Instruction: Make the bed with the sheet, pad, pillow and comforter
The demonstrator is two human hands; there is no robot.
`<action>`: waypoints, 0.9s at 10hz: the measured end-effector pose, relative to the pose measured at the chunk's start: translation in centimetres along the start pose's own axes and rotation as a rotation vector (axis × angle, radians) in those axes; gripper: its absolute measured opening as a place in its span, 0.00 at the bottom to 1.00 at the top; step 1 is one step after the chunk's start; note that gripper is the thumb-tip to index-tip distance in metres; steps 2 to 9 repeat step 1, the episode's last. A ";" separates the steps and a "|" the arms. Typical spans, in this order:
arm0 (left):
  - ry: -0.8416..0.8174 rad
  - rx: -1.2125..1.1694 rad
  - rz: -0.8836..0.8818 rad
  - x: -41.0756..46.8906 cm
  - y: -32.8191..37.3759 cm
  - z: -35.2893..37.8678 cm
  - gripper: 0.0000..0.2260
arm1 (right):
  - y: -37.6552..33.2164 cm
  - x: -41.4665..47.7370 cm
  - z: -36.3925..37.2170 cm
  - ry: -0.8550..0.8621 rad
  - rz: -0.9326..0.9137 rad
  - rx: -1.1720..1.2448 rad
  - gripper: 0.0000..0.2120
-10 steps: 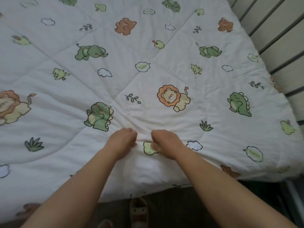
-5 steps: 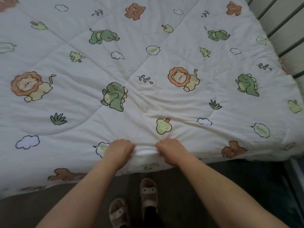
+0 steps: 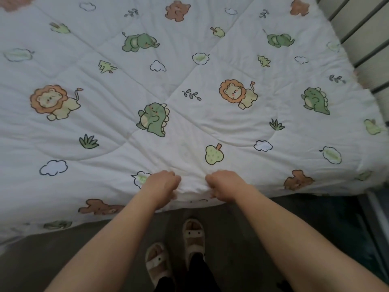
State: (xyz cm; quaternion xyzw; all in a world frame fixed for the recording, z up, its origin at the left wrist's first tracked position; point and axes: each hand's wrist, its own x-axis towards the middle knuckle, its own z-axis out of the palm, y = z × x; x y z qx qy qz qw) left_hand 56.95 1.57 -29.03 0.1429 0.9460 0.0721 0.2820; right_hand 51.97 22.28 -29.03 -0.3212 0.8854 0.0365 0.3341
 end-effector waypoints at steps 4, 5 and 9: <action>0.003 -0.033 -0.013 -1.1 0.0 -0.7 0.09 | -0.4 -0.9 -1.4 0.014 -0.012 -0.015 0.12; 0.003 -0.033 -0.013 -1.1 0.0 -0.7 0.09 | -0.4 -0.9 -1.4 0.014 -0.012 -0.015 0.12; 0.003 -0.033 -0.013 -1.1 0.0 -0.7 0.09 | -0.4 -0.9 -1.4 0.014 -0.012 -0.015 0.12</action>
